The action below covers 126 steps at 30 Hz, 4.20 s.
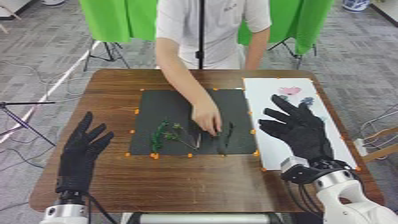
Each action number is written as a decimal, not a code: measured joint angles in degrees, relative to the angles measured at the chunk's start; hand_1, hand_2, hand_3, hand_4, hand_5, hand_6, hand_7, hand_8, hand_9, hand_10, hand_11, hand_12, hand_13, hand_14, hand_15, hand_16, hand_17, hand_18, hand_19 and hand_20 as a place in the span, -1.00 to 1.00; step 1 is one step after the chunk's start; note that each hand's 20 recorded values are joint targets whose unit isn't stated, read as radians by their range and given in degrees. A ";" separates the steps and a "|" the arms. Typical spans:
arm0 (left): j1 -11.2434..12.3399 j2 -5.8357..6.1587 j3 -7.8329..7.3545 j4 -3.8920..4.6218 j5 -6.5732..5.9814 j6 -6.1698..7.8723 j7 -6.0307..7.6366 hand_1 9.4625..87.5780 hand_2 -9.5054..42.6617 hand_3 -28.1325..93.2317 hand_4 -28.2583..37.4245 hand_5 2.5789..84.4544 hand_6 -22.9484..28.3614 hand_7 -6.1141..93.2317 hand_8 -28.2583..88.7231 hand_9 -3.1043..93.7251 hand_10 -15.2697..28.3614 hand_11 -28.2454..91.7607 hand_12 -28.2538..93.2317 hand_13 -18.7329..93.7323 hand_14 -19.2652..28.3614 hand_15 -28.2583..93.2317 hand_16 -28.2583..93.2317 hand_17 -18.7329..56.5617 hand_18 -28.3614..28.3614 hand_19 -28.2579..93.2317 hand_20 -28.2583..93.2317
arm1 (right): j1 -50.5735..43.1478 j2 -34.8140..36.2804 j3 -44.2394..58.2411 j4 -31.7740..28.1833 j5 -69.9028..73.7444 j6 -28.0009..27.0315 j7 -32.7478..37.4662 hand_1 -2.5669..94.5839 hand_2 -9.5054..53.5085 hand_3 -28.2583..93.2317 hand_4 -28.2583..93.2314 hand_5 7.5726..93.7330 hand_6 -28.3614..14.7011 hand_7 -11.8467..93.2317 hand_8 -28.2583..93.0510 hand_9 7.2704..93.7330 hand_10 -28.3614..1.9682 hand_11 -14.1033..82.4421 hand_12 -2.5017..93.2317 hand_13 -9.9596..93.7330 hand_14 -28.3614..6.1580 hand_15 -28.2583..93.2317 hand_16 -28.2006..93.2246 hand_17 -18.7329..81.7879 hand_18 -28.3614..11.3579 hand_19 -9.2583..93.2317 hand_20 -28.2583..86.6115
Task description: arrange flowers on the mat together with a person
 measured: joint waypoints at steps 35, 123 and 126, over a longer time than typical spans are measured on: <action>-0.35 2.28 0.22 0.05 -0.75 1.23 0.42 -0.75 -0.45 0.71 -1.00 -0.42 -0.11 -0.66 -0.68 -0.31 0.36 -0.30 -0.34 -0.22 0.67 -0.04 -0.60 -0.72 0.91 0.31 -0.43 | 24.06 22.53 -17.66 6.22 -57.73 8.17 42.48 -0.35 -0.61 0.58 -0.88 -0.24 0.38 -0.53 -0.69 -0.01 -0.42 -0.01 -0.55 0.14 -0.33 0.53 -0.34 -0.36 -0.83 0.46 0.07; -14.69 8.43 -1.48 3.95 -2.95 2.07 -0.92 -0.71 -0.45 0.71 -1.00 -0.40 -0.09 -0.68 -0.67 -0.30 0.36 -0.31 -0.34 -0.21 0.67 -0.04 -0.60 -0.70 0.92 0.34 -0.41 | 80.36 -5.21 -86.51 36.53 -71.32 2.55 20.70 0.01 -1.00 0.49 -1.00 0.32 0.64 -0.34 -0.65 0.46 0.26 0.01 -0.49 0.35 0.27 0.46 -0.23 -0.36 -0.50 0.44 0.17; -14.42 8.43 -1.45 3.92 -3.01 2.33 -0.76 -0.71 -0.45 0.71 -1.00 -0.40 -0.09 -0.68 -0.67 -0.30 0.36 -0.31 -0.34 -0.21 0.67 -0.04 -0.60 -0.70 0.92 0.34 -0.41 | 79.37 -5.22 -85.94 36.46 -72.48 1.42 20.59 -0.03 -1.00 0.52 -1.00 0.29 0.63 -0.36 -0.68 0.43 0.24 0.04 -0.52 0.34 0.25 0.47 -0.24 -0.37 -0.53 0.43 0.17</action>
